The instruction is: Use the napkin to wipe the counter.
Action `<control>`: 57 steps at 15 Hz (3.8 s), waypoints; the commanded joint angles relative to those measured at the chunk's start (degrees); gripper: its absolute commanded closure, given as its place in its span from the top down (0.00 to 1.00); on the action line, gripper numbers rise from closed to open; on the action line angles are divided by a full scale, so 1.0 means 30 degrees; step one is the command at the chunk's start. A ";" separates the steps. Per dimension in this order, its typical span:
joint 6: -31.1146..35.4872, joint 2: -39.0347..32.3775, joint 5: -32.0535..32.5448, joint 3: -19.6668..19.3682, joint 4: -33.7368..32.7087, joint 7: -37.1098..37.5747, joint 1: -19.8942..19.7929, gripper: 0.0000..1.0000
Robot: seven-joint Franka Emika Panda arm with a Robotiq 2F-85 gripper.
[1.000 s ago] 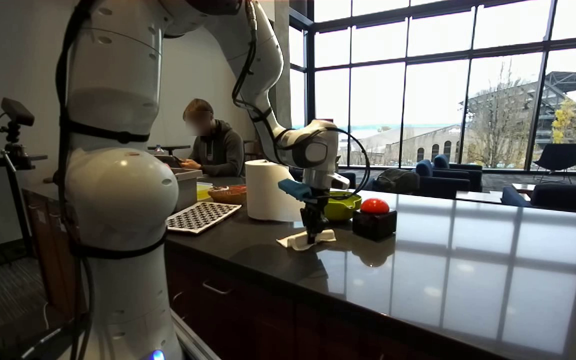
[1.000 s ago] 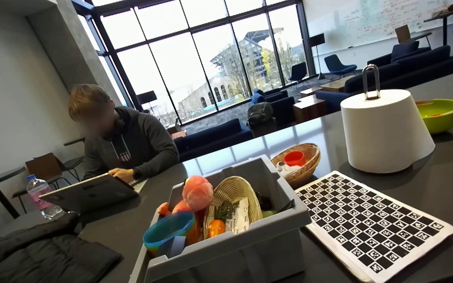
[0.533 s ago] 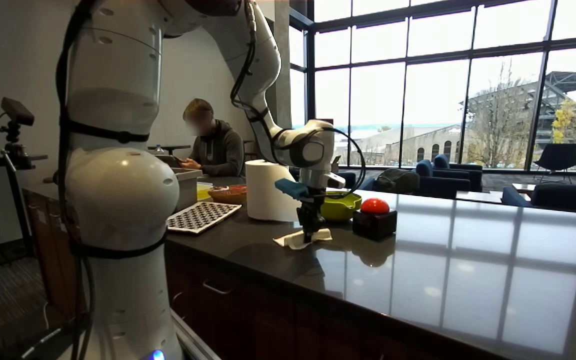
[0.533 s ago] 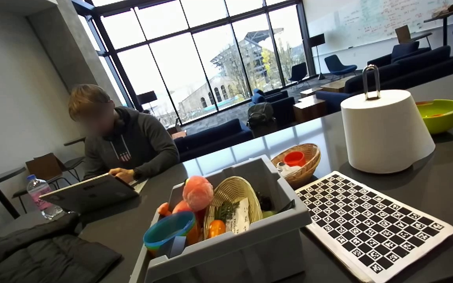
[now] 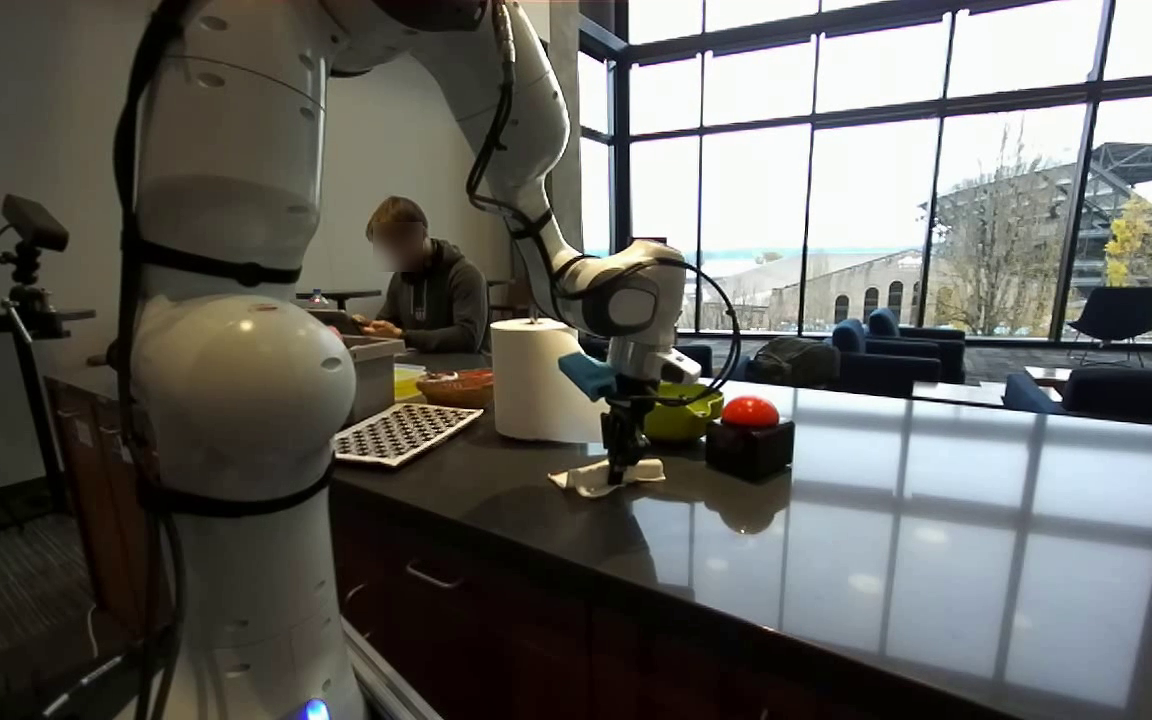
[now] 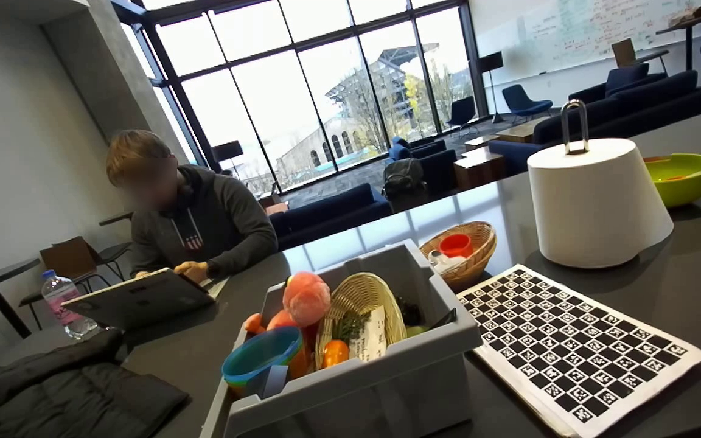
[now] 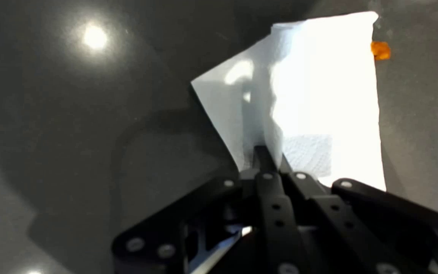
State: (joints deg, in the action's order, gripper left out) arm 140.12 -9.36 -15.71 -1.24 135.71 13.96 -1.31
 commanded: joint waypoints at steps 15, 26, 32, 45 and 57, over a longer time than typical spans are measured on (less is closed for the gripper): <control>0.0320 0.3780 0.2248 -0.0307 0.2192 0.1125 0.0012 0.00; -0.0089 0.4671 0.2242 0.0077 0.1975 0.0992 0.0104 0.00; -0.0035 0.5529 0.2674 0.0748 0.2032 0.1359 0.0549 0.00; -0.0136 0.5895 0.3071 0.2427 0.1957 0.1352 0.1612 0.00; -0.0884 0.2728 0.3451 0.2015 0.1806 0.1775 0.1585 0.00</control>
State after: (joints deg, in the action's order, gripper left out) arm 138.43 2.27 -6.58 5.84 142.00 18.05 4.23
